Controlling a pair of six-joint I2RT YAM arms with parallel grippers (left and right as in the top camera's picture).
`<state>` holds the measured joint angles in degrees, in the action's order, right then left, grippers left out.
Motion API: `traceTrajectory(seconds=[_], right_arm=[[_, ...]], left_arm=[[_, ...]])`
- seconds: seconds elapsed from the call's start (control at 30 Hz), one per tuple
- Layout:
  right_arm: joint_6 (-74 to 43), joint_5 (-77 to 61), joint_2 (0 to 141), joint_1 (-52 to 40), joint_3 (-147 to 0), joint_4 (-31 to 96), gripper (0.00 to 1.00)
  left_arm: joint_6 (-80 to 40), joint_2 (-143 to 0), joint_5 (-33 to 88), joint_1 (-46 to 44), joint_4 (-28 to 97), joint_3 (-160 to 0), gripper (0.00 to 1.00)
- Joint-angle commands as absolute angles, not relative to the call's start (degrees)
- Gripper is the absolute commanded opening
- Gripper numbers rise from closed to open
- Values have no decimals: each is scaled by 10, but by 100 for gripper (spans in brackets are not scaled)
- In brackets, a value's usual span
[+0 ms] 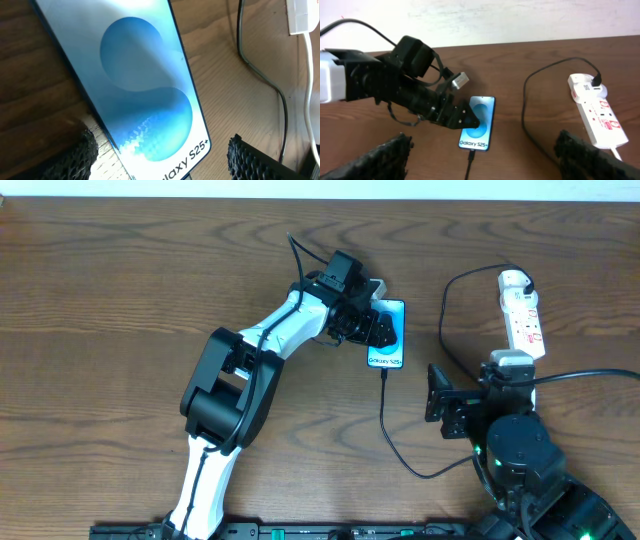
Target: Plug charger to phone and switch on socket
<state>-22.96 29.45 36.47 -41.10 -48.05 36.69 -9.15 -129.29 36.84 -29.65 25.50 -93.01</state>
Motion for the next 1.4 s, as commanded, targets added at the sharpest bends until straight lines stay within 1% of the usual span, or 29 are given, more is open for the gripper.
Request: traceTrajectory(seconds=[0.0,0.17,0.33,0.37,0.4,0.43,0.5,0.53,0.6,0.67,0.7,0.87,1.0,1.1,1.13,1.17,1.37], right_arm=[[-227,306,375,-408,-487,374,99],[-227,305,404,-408,-487,395,99],[-227,305,456,-404,-487,392,99],[-227,305,469,-399,-487,392,98],[-233,305,482,-392,-487,393,95],[-243,305,496,-382,-487,394,90],[-270,305,524,-356,-487,397,66],[-284,305,538,-339,-487,397,51],[-300,291,566,-300,-487,397,28],[-302,263,591,-256,-487,396,9],[-302,243,605,-229,-488,396,1],[-302,153,647,-111,-488,396,1],[-302,83,679,-11,-497,397,1],[-302,49,712,57,-523,402,1],[-302,46,726,77,-536,406,1],[-302,43,741,96,-550,409,1],[-299,39,872,169,-676,463,1]], left_arm=[[-99,-1338,261,-281,287,-899,86],[-99,-1286,184,-245,336,-902,86],[-98,-1155,85,-189,397,-902,86],[-99,-1122,74,-176,407,-901,86],[-99,-1093,67,-166,414,-902,86],[-99,-1059,67,-154,423,-901,86],[-99,-990,68,-131,438,-901,86],[-99,-957,68,-122,448,-901,86],[-99,-891,68,-106,472,-901,86],[-98,-830,67,-95,501,-901,86],[-96,-802,67,-93,517,-900,86],[-95,-661,34,-92,590,-863,86],[-96,-546,33,-92,595,-800,86],[-112,-456,-6,-92,598,-751,87],[-112,-429,-16,-92,602,-738,94],[-112,-405,-26,-92,609,-728,97],[-112,-317,-29,-92,687,-717,98]])
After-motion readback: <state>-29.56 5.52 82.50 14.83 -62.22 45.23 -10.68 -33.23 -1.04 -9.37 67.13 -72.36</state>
